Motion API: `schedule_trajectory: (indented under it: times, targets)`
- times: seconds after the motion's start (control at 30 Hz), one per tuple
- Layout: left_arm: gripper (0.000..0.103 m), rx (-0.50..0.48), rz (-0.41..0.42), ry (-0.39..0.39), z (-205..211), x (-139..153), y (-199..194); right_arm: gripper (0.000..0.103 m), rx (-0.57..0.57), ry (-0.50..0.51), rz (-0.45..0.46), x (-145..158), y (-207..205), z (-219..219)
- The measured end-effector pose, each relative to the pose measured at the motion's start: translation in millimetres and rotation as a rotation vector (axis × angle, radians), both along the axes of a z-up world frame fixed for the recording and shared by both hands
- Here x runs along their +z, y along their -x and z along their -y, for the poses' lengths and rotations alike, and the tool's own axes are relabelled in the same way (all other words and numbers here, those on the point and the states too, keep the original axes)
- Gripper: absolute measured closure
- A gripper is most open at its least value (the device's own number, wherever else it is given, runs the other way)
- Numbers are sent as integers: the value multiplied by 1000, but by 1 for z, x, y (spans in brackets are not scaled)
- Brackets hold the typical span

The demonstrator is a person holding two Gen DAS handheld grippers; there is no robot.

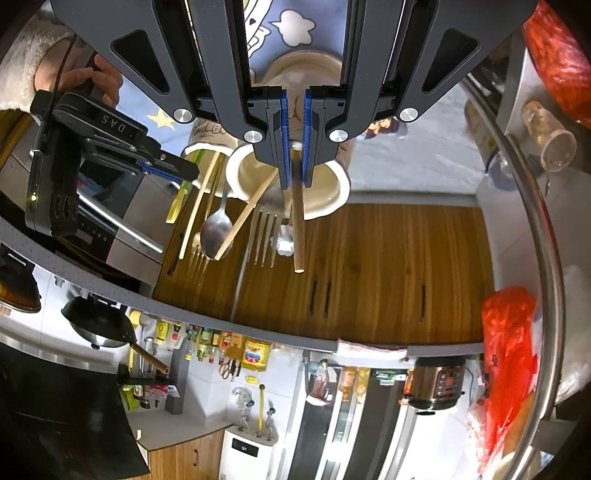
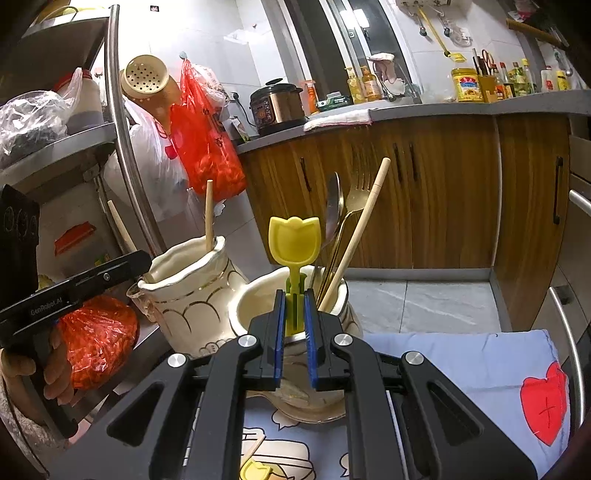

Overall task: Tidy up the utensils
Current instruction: 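Open the left tool dropping the chopstick into the larger pot while the right drops the yellow utensil, then move both open tools back over the remaining utensils on the cloth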

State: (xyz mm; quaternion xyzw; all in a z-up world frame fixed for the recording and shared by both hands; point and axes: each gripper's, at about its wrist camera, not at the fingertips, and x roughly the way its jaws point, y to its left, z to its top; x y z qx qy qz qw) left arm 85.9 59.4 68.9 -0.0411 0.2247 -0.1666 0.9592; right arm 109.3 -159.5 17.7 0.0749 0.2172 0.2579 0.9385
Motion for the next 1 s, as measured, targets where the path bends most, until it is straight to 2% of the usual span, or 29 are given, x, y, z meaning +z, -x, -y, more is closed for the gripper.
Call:
schedule_trajectory:
  times: [0.13,0.23,0.3,0.4,0.47,0.73,0.8,0.9,1.0]
  targets:
    - [96,8,3,-4,2,1,1,93,0,4,0,1,0,-1]
    - [94,13,8,-12,5,1,2,89,1,4,4,1,2,0]
    - [91,13,12,-14,5,2,3,74,1,3,13,3,3,1]
    - [76,18,21,-12,7,3,4,68,1,2,20,4,4,0]
    - [61,26,26,-9,7,5,5,63,2,1,22,5,5,0]
    - [38,41,45,6,1,8,9,34,-4,-12,57,10,11,1]
    - [32,53,51,6,0,9,10,19,-14,-17,70,11,13,1]
    - [23,73,61,8,-2,11,11,5,-37,-35,92,13,15,4]
    - [17,94,65,7,-4,14,13,5,-83,-36,101,18,15,7]
